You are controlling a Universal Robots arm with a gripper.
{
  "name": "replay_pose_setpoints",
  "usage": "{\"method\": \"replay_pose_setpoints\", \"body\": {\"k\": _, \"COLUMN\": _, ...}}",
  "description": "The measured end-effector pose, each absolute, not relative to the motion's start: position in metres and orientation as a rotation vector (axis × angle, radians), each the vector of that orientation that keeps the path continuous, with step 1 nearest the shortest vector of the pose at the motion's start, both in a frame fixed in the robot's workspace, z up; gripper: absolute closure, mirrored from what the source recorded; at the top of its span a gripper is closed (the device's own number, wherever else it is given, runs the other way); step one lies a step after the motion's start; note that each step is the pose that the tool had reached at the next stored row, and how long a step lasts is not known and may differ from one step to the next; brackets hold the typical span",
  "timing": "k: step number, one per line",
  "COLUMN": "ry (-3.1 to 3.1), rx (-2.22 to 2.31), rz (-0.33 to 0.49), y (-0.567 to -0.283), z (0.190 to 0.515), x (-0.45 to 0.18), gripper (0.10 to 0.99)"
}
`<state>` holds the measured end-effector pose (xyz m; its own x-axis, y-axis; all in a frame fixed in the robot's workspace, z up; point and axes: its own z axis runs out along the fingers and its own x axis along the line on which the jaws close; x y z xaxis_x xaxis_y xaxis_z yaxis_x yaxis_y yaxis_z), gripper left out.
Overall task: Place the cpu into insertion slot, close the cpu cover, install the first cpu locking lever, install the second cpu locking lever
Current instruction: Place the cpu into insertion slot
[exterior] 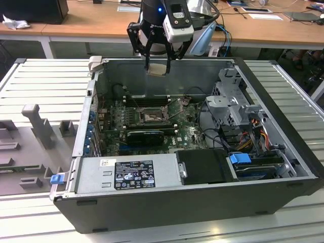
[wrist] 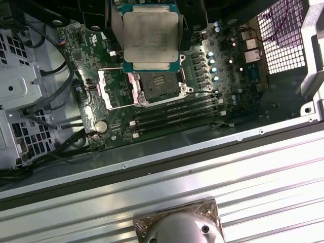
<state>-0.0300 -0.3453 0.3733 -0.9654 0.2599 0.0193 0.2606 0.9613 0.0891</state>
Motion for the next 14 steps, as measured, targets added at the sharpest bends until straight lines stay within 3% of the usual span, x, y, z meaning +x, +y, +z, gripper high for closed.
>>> {"method": "replay_pose_setpoints", "body": {"k": 14, "ry": -3.091, "rx": -0.518, "rz": -0.143, "y": -0.3453, "z": 0.3733, "x": -0.03, "gripper": 0.561}}
